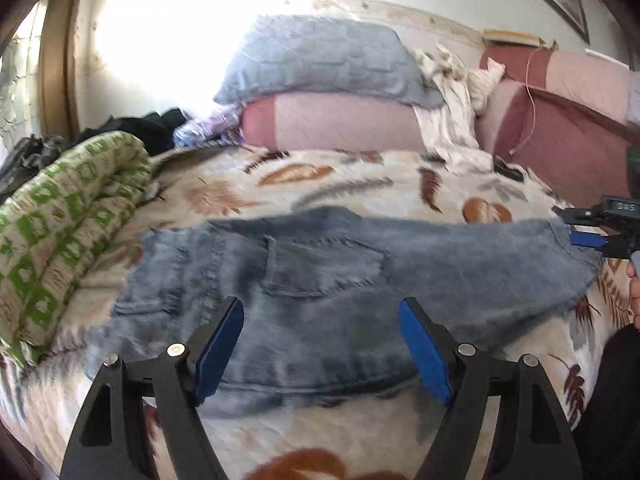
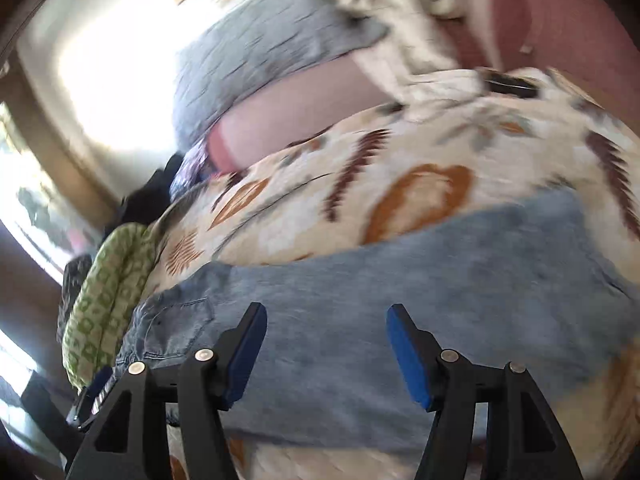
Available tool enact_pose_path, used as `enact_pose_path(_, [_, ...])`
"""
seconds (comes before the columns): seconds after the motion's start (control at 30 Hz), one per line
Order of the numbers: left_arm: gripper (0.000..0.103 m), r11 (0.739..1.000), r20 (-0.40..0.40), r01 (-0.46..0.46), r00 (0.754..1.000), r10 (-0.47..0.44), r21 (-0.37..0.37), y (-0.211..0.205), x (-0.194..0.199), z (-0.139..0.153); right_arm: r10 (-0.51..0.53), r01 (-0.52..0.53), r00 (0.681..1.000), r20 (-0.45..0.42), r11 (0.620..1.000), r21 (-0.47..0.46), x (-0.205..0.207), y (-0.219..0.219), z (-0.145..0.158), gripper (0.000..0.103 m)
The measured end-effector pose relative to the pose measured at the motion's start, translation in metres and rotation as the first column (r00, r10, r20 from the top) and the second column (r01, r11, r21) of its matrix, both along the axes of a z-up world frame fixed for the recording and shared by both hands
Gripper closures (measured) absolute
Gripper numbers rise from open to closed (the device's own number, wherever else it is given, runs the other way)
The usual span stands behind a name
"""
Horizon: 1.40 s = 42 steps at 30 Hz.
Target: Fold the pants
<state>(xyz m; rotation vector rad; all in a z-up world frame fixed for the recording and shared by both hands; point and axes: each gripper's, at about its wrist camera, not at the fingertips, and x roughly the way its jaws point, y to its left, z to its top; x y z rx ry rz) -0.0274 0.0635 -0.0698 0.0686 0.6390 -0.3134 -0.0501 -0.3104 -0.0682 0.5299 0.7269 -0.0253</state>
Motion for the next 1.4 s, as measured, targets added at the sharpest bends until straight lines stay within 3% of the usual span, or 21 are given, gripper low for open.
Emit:
enact_pose_path(0.07, [0.023, 0.999, -0.058, 0.03, 0.998, -0.031, -0.018, -0.013, 0.001, -0.005, -0.056, 0.056, 0.998, -0.008, 0.995, 0.08, -0.024, -0.035, -0.002, 0.037])
enact_pose_path(0.17, [0.023, 0.997, -0.106, 0.076, 0.991, -0.078, -0.021, -0.044, 0.0, -0.003, -0.163, 0.16, 0.987, -0.008, 0.957, 0.241, -0.057, -0.086, -0.005, 0.037])
enact_pose_path(0.3, [0.023, 0.984, -0.116, 0.175, 0.979, -0.17, 0.036, -0.101, 0.008, 0.017, -0.292, 0.282, 0.956, -0.037, 0.875, 0.392, -0.086, -0.132, -0.011, 0.037])
enact_pose_path(0.4, [0.023, 0.965, -0.117, 0.242, 0.966, -0.23, 0.103, -0.146, 0.018, 0.033, -0.349, 0.343, 0.934, -0.08, 0.809, 0.478, -0.092, -0.139, -0.023, 0.037])
enact_pose_path(0.57, [0.023, 0.953, -0.123, 0.269, 0.96, -0.253, 0.141, -0.185, 0.023, 0.047, -0.389, 0.363, 0.92, -0.048, 0.799, 0.479, -0.094, -0.125, -0.037, 0.037])
enact_pose_path(0.67, [0.023, 0.941, -0.135, 0.294, 0.952, -0.274, 0.169, -0.193, 0.014, 0.04, -0.404, 0.384, 0.914, -0.044, 0.821, 0.424, -0.093, -0.121, -0.042, 0.037])
enact_pose_path(0.8, [0.023, 0.926, -0.169, 0.3, 0.949, -0.265, 0.23, -0.198, 0.014, 0.029, -0.402, 0.377, 0.914, -0.049, 0.801, 0.465, -0.094, -0.127, -0.051, 0.036])
enact_pose_path(1.1, [0.022, 0.942, -0.165, 0.24, 0.965, -0.205, 0.234, -0.187, 0.02, 0.038, -0.392, 0.368, 0.919, -0.055, 0.796, 0.481, -0.095, -0.127, -0.054, 0.034])
enact_pose_path(1.27, [0.022, 0.945, -0.199, 0.232, 0.962, -0.188, 0.231, -0.18, 0.022, 0.026, -0.395, 0.373, 0.917, -0.057, 0.797, 0.475, -0.095, -0.125, -0.053, 0.034])
enact_pose_path(1.4, [0.022, 0.949, -0.247, 0.22, 0.955, -0.163, 0.225, -0.176, 0.025, 0.008, -0.44, 0.399, 0.898, -0.021, 0.793, 0.461, -0.105, -0.127, -0.046, 0.034])
